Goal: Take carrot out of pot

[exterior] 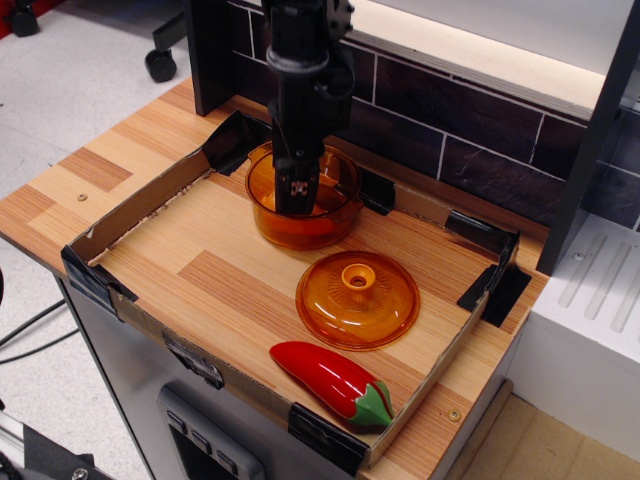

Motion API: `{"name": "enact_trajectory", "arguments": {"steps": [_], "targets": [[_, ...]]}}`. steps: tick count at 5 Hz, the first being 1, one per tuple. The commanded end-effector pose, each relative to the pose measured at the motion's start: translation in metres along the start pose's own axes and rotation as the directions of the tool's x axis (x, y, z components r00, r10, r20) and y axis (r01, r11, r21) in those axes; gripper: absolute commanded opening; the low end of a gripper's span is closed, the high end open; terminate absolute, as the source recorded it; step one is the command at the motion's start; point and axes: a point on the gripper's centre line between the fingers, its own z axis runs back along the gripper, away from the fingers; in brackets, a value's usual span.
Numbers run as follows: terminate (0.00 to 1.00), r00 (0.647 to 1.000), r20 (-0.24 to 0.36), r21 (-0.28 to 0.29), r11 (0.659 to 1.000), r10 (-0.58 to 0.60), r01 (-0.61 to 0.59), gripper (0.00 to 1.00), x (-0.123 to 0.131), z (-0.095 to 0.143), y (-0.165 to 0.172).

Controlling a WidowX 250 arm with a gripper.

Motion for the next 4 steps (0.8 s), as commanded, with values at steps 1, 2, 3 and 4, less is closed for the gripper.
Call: {"name": "enact_trajectory", "arguments": {"steps": [1, 2, 3, 4], "targets": [[0.0, 1.0, 0.01, 0.057, 0.998, 0.02, -0.02, 1.0, 0.0097, -0.0001, 0.0087], [0.0, 0.999, 0.013, 0.064, 0.997, 0.041, -0.042, 1.0, 0.0109, -0.0029, 0.0113], [0.0, 0.999, 0.011, 0.066, 0.997, 0.047, -0.048, 1.0, 0.0113, -0.0036, 0.0128], [0.0, 0.998, 0.01, 0.064, 0.996, 0.055, -0.055, 0.0, 0.0107, -0.0061, 0.0142]]}}
